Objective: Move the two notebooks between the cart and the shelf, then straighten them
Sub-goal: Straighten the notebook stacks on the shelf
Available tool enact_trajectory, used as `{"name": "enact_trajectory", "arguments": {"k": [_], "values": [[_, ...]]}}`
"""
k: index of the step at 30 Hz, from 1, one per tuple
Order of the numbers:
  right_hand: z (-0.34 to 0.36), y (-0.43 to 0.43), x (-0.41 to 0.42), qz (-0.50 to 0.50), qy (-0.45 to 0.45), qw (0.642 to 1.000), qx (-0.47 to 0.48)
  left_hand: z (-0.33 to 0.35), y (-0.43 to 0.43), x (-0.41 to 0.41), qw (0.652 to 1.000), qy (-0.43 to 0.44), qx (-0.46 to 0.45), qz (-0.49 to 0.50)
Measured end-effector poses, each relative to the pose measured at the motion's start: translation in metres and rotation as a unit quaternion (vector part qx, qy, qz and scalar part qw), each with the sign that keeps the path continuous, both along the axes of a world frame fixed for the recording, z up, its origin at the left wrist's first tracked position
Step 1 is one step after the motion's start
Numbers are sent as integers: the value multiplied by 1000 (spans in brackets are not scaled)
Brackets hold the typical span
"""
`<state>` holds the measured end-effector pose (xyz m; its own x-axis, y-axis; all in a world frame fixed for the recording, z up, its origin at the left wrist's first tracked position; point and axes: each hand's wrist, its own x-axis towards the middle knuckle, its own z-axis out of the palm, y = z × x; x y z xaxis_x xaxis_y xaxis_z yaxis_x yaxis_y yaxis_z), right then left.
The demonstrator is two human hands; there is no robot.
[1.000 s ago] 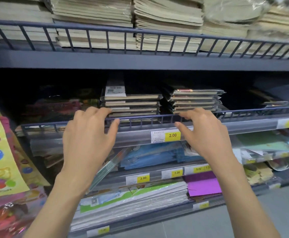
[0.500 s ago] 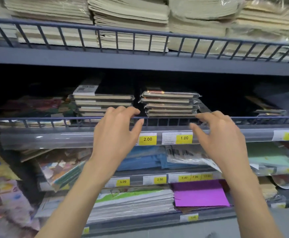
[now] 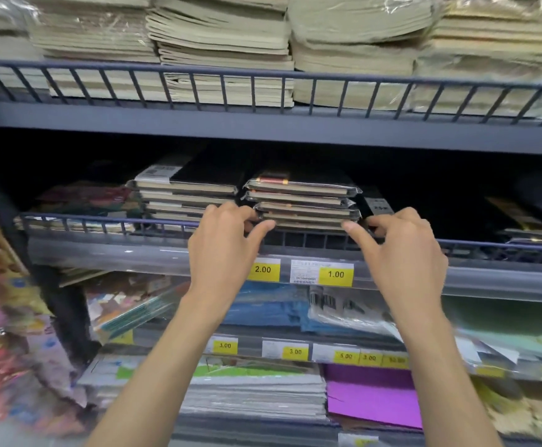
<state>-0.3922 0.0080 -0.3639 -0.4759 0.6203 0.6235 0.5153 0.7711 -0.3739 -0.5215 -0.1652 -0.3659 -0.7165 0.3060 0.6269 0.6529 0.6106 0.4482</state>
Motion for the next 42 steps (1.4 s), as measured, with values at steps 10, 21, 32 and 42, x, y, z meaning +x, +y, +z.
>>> {"name": "enact_trajectory", "arguments": {"k": [10, 21, 32, 42], "values": [[-1, -9, -19, 52, 19, 997, -44, 2, 6, -7, 999, -29, 20, 33], [2, -9, -9, 42, 44, 994, -86, 7, -12, -12, 997, -69, 34, 0], [5, -7, -18, 49, 22, 998, -44, 19, -10, -29, 994, -104, -24, -16], [3, -1, -22, 62, 33, 996, -48, 15, -6, -26, 996, -83, 12, -16]]}}
